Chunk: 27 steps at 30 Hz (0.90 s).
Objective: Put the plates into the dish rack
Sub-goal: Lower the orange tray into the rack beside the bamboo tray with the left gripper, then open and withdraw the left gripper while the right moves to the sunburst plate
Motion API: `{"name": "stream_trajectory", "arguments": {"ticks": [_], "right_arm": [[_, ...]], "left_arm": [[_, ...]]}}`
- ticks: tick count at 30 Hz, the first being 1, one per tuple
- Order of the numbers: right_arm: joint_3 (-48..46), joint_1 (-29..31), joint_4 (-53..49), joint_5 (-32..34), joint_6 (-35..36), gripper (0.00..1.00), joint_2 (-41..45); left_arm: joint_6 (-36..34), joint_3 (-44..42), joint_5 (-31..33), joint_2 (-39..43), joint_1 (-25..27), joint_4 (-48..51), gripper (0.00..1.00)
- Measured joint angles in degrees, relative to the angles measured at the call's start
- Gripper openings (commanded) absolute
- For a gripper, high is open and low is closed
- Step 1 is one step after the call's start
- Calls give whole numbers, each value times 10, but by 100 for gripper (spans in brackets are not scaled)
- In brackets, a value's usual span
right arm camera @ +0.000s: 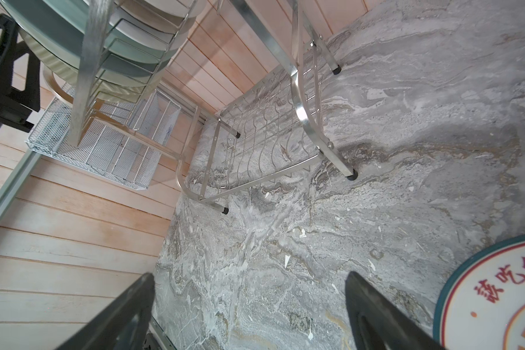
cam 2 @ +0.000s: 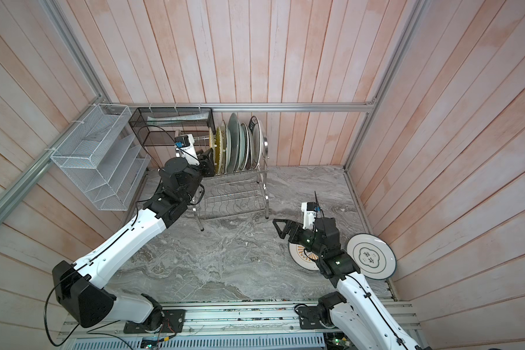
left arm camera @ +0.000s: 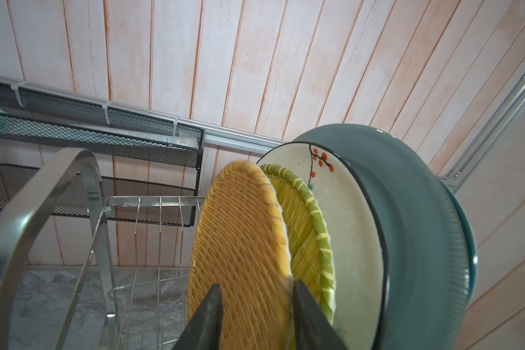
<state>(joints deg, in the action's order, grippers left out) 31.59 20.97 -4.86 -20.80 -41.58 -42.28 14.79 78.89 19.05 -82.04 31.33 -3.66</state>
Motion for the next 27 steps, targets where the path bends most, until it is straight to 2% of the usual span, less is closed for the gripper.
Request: {"name": "stream_trajectory", "arguments": {"ticks": [8,13,17,21,27], "right_arm": [[16,0,-57,39,9,98,19],[25,-3,-111,78,9,98,34],[26,-24,-167,116,3,98,45],[26,-81,-228,151,-5,98,55],[5,-244,-264,155,-1,98,93]], "left_arm": [[0,7,-17,38,0,14,54],[5,-1,-37,94,-1,24,66],[14,-65,-60,178,-1,27,76],[19,-136,-91,251,-1,39,84],[21,-238,-188,323,-2,59,97]]}}
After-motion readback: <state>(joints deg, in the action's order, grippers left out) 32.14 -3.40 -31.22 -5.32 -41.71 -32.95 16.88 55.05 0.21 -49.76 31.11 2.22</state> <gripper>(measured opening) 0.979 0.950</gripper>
